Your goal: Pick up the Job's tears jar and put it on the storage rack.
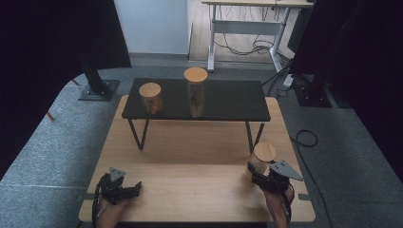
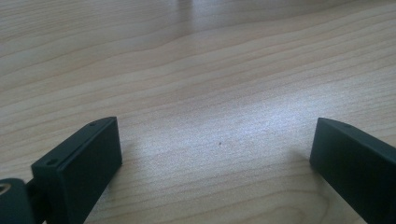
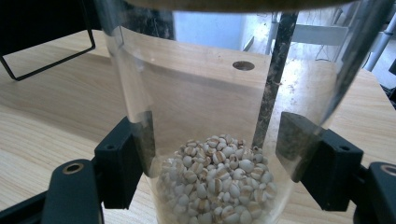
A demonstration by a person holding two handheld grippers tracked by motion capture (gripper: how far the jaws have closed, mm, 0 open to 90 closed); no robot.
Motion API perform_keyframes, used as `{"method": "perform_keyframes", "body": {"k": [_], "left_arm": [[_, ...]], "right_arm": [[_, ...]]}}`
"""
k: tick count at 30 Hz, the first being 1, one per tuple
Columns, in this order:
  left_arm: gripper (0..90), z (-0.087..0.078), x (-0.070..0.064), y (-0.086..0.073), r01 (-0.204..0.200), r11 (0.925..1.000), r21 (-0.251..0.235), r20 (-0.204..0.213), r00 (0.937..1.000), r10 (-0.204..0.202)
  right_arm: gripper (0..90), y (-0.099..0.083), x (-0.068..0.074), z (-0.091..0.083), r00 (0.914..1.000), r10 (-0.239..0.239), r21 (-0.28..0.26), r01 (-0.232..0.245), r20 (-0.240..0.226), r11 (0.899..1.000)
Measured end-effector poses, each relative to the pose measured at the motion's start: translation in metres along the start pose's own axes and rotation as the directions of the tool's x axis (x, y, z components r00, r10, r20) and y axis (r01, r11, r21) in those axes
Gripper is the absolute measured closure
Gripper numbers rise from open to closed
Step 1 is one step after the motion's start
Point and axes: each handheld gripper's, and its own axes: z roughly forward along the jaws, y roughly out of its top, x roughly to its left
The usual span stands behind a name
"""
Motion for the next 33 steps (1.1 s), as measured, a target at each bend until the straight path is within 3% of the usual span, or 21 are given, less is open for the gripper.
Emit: {"method": "perform_keyframes", "body": {"k": [33], "left_arm": [[1.9, 0.000, 0.000, 0.000, 0.000, 1.0000, 0.000, 0.000, 1.0000, 0.000]], "right_arm": [[25.2, 0.046, 0.004, -0.003, 0.9990, -0.015, 0.002, 0.015, -0.042, 1.000]]}}
